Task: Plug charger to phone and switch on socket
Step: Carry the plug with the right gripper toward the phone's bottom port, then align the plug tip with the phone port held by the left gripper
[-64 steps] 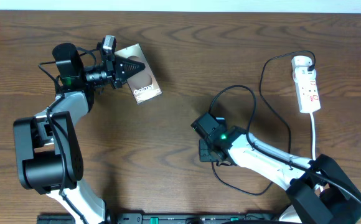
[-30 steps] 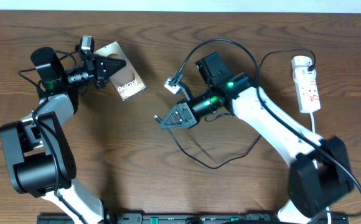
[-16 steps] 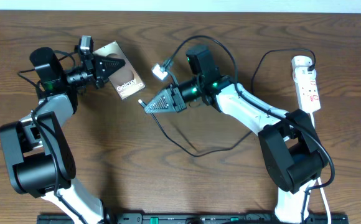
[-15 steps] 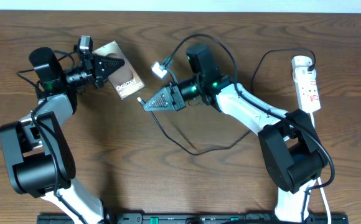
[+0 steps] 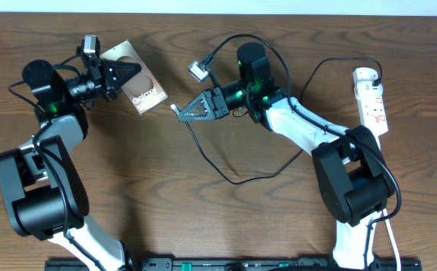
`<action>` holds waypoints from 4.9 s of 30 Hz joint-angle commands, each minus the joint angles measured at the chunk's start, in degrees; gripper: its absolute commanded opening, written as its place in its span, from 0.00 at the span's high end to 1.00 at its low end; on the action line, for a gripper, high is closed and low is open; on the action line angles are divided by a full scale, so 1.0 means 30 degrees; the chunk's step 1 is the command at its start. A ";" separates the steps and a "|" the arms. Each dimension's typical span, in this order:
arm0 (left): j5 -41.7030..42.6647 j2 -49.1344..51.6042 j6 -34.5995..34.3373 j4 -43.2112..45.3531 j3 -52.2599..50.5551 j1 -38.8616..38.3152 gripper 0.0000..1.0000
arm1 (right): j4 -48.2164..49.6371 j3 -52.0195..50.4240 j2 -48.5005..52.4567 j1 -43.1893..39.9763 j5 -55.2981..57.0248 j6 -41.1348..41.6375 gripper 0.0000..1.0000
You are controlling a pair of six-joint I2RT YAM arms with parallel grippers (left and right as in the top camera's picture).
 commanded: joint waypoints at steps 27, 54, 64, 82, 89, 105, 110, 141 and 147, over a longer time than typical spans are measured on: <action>-0.1923 -0.0204 -0.1384 0.0612 0.0335 0.0058 0.93 | 0.1967 0.0153 0.1530 0.0226 -0.0787 0.1931 0.99; -0.3213 -0.0204 -0.3883 0.3723 0.0335 -0.1348 0.92 | 0.6215 0.0160 0.1530 -0.0036 -0.0044 0.5275 0.99; -0.2769 -0.0204 -0.3883 0.4954 0.0335 -0.1348 0.93 | 0.6419 0.0160 0.1530 -0.0029 -0.0044 0.5282 0.99; -0.3563 0.0335 -0.2710 0.5173 0.0197 -0.1341 0.93 | 0.6484 0.0160 0.1530 -0.0044 0.0095 0.5275 0.99; -0.3883 0.1712 -0.2076 0.5187 0.0197 -0.1341 0.93 | 0.6484 0.0153 0.1530 -0.0080 0.0095 0.5187 0.99; -0.4197 0.2011 -0.6572 1.0200 0.0204 -0.0962 0.93 | 0.6462 0.0153 0.1617 -0.0423 0.0401 0.4918 0.99; -0.3949 0.2011 -0.6943 1.0178 0.0204 -0.0969 0.93 | 0.6448 0.0153 0.1632 -0.0423 0.0313 0.4925 0.99; -0.3395 0.2011 -0.7956 1.1169 0.0204 -0.1617 0.93 | 0.6477 0.0153 0.1632 -0.0386 0.0474 0.4750 0.99; -0.3402 0.2011 -0.8174 1.1169 0.0204 -0.1749 0.93 | 0.6477 0.0153 0.1632 -0.0386 0.0539 0.4619 0.99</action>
